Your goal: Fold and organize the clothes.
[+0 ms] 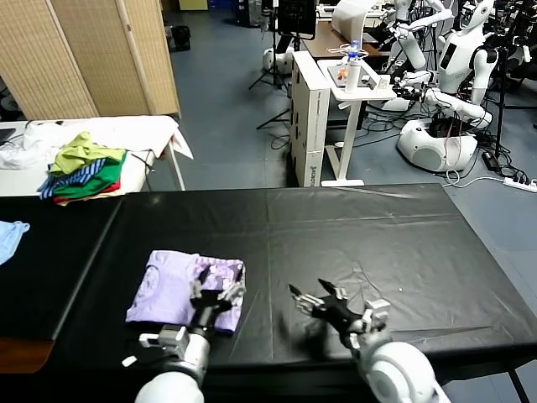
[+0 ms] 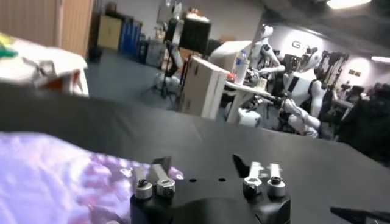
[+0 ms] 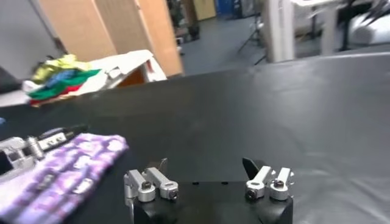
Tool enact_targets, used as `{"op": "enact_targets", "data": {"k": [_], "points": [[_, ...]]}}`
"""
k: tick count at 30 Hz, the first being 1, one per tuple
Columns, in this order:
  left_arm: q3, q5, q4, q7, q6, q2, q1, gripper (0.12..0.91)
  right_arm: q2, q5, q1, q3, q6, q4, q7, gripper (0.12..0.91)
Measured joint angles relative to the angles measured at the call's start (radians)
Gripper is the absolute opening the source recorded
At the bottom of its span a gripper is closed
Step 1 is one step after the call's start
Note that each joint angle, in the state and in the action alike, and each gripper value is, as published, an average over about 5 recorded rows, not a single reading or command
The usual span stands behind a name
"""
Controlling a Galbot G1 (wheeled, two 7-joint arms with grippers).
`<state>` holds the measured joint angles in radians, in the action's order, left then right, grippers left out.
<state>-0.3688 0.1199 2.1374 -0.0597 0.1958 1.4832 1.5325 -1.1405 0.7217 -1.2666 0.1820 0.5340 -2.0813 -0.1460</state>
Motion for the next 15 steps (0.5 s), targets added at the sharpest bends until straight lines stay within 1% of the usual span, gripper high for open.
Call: {"op": "enact_targets", "data": {"k": [3,6,9,13,14,15], "points": [[-0.030,-0.025,0.008,-0.003,-0.038,-0.027,0.010,0.906,-0.019,0.005,0.066,-0.083,0.004,0.043,-0.003,0.907],[-0.062,-0.036,0.020,-0.005,-0.061,-0.049,0.022,0.907,-0.043,0.008,0.125,-0.156,0.006,0.087,-0.005,0.907],[-0.091,-0.038,0.032,-0.006,-0.072,-0.059,0.036,0.907,-0.070,0.010,0.172,-0.213,0.007,0.131,-0.004,0.907],[-0.120,-0.040,0.043,-0.006,-0.081,-0.062,0.051,0.907,-0.102,0.008,0.213,-0.264,0.007,0.180,-0.005,0.902],[-0.126,-0.041,0.045,-0.006,-0.083,-0.062,0.054,0.907,-0.108,0.008,0.219,-0.273,0.007,0.191,-0.006,0.886],[-0.131,-0.041,0.047,-0.007,-0.085,-0.063,0.057,0.907,-0.113,0.007,0.224,-0.280,0.007,0.200,-0.007,0.851]]}}
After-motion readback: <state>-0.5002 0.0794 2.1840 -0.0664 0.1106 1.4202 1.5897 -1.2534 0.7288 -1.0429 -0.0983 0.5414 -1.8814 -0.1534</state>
